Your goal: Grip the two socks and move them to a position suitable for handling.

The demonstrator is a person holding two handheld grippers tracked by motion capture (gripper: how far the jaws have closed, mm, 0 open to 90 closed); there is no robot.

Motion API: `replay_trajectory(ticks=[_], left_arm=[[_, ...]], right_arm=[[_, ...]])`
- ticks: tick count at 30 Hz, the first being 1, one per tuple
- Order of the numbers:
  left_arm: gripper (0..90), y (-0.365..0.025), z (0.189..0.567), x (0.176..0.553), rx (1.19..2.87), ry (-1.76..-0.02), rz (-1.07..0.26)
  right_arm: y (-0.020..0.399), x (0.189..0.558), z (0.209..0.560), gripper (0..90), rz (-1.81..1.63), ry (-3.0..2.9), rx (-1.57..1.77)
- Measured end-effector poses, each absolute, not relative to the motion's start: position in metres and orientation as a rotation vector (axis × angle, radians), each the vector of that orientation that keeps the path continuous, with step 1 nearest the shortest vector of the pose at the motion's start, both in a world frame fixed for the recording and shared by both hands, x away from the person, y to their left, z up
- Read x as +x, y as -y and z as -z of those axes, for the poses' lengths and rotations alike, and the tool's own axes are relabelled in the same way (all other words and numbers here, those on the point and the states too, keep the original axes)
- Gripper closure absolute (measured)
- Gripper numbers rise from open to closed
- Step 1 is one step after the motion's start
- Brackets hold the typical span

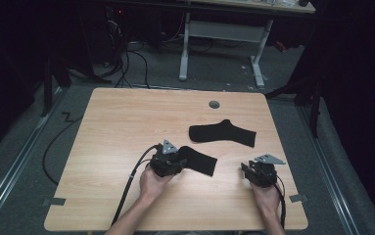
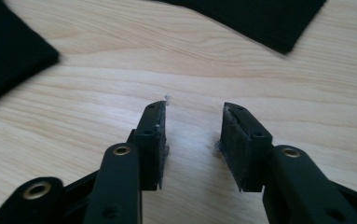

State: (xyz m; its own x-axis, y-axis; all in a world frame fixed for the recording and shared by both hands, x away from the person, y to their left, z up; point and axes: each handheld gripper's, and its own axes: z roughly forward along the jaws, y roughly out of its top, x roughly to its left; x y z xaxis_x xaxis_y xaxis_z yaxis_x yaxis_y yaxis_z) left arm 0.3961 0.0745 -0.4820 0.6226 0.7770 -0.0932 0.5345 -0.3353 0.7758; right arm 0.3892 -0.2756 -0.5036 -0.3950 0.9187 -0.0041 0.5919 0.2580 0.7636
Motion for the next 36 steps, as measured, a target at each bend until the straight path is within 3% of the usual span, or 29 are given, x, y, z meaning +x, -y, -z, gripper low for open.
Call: replay_trajectory(ticks=[14,28,36], left_arm=[[50.5,-0.105,0.465,0.392,1.967,-1.09,-0.456],[50.0,-0.136,0.481,0.385,1.986,-1.212,-0.521],[55.5,-0.149,0.496,0.38,2.008,-1.257,-0.499]], right_arm=[[0.239,0.387,0.485,64.1,-1.073,-2.173,1.239],[0.197,0.402,0.49,63.7,-1.092,-2.273,1.188],[0.184,0.409,0.498,63.3,-1.057,-2.311,1.207]])
